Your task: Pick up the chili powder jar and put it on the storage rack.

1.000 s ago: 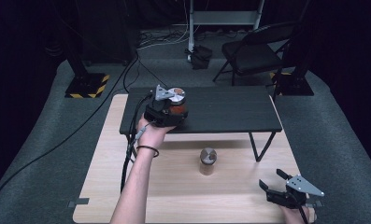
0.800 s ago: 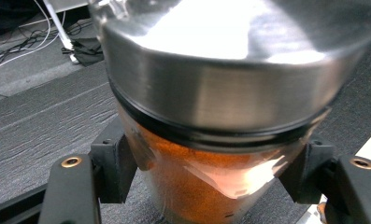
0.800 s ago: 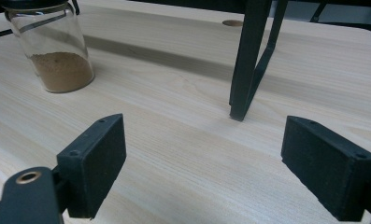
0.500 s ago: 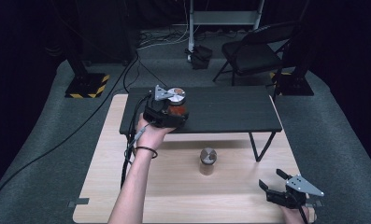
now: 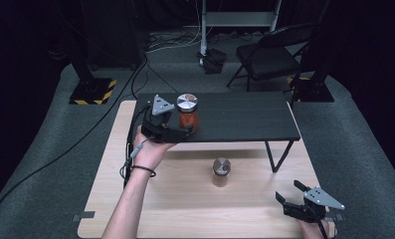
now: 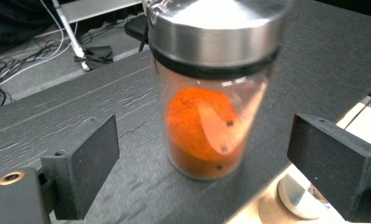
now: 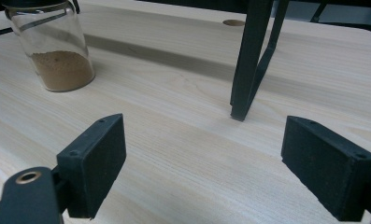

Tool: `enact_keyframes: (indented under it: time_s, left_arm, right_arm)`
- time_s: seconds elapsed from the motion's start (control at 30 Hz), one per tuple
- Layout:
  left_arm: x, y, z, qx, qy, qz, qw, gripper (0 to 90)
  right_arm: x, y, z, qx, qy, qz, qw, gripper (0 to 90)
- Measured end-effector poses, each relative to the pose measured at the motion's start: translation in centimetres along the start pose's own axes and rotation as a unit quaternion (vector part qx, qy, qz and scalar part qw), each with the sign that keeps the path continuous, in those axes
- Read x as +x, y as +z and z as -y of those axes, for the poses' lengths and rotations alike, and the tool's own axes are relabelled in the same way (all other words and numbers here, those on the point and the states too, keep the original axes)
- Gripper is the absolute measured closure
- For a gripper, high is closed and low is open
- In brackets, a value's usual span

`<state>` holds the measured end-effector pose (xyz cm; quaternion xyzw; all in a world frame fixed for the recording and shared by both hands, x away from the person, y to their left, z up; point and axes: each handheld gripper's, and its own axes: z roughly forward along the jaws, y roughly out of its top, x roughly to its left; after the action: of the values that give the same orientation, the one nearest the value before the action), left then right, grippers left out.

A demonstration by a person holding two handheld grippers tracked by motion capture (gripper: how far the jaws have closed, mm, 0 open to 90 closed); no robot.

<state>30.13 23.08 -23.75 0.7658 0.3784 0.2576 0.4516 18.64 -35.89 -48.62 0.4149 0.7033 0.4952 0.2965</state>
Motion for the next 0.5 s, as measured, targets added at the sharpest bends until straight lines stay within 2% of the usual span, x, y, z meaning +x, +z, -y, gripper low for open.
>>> enact_keyframes:
  time_s: [0.13, 0.23, 0.5]
  left_arm:
    - [0.3, -0.9, 1.0, -0.006, 0.004, 0.004, 1.0000, 9.4]
    - [0.4, -1.9, 2.3, -0.012, 0.006, 0.003, 0.9999, 9.5]
    - [0.5, -3.1, 5.4, -0.018, 0.013, 0.011, 0.9997, 9.5]
  right_arm:
    - [0.0, 0.0, 0.0, 0.000, 0.000, 0.000, 1.0000, 13.0]
    - [0.0, 0.0, 0.0, 0.000, 0.000, 0.000, 1.0000, 13.0]
    - [0.1, 0.0, 0.0, 0.000, 0.000, 0.001, 1.0000, 13.0]
